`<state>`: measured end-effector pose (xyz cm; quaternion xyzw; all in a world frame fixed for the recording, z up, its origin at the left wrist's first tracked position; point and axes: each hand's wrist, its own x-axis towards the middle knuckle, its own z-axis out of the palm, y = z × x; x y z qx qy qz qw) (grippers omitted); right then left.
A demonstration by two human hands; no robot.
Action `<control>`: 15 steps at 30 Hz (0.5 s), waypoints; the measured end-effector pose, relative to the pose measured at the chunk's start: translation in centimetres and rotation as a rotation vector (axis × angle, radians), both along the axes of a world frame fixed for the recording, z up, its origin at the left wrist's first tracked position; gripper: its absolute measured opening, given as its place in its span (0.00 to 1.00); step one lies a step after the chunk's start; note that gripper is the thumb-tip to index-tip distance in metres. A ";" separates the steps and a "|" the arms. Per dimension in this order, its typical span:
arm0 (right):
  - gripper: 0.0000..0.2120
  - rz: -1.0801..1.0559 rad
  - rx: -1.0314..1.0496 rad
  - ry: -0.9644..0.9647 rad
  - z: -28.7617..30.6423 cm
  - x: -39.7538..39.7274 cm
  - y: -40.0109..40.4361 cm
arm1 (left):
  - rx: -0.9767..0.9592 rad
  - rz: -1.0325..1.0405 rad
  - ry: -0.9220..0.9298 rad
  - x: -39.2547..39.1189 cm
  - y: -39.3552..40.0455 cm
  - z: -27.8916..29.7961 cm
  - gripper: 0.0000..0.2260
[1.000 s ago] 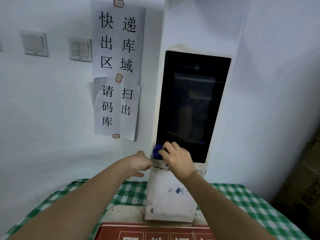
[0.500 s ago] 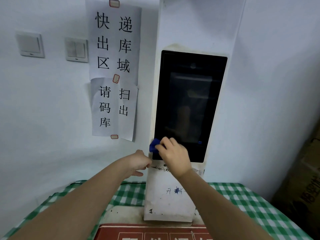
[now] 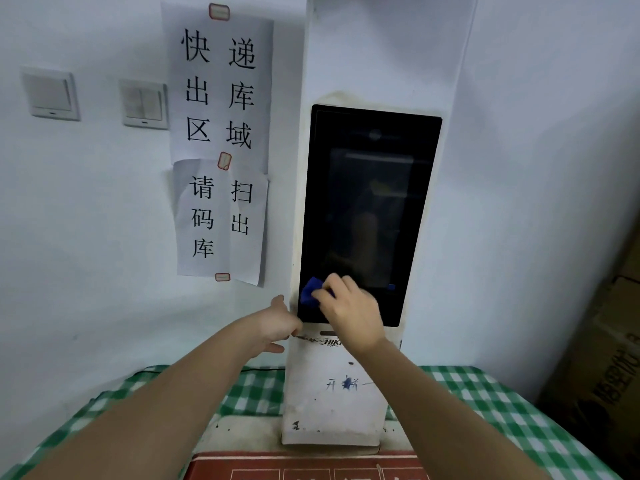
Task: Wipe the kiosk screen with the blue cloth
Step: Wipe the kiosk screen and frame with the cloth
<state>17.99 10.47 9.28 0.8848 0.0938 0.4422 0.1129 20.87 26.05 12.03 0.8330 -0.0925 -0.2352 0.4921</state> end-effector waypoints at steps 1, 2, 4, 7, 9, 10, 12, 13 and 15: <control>0.18 0.009 -0.026 0.031 -0.7 -0.1 -0.1 | 0.005 -0.011 -0.001 -0.1 -0.2 -0.1 0.39; 0.18 0.019 -0.051 0.070 -1.3 -0.3 -0.2 | 0.015 -0.022 -0.004 -0.3 -0.4 -0.1 0.40; 0.17 0.025 -0.110 0.157 -2.3 -0.7 -0.3 | 0.033 -0.040 -0.001 -0.5 -0.7 -0.3 0.40; 0.15 0.035 -0.183 0.163 -2.0 -0.9 -0.5 | 0.033 -0.044 -0.002 -0.4 -0.7 -0.3 0.41; 0.14 0.048 -0.141 0.074 -0.6 -0.6 -0.7 | 0.026 -0.044 -0.008 -0.3 -0.7 -0.4 0.40; 0.14 0.042 -0.101 0.026 0.2 -0.4 -0.8 | 0.024 -0.043 -0.014 -0.3 -0.8 -0.4 0.39; 0.14 0.019 -0.027 -0.046 1.4 0.0 -0.8 | 0.019 -0.037 -0.017 -0.4 -1.0 -0.5 0.39; 0.14 0.012 -0.006 -0.063 1.4 0.2 -0.9 | 0.016 -0.036 -0.018 -0.4 -1.1 -0.5 0.39; 0.15 0.015 0.005 -0.063 0.3 0.3 -1.0 | 0.015 -0.037 -0.023 -0.5 -1.2 -0.6 0.38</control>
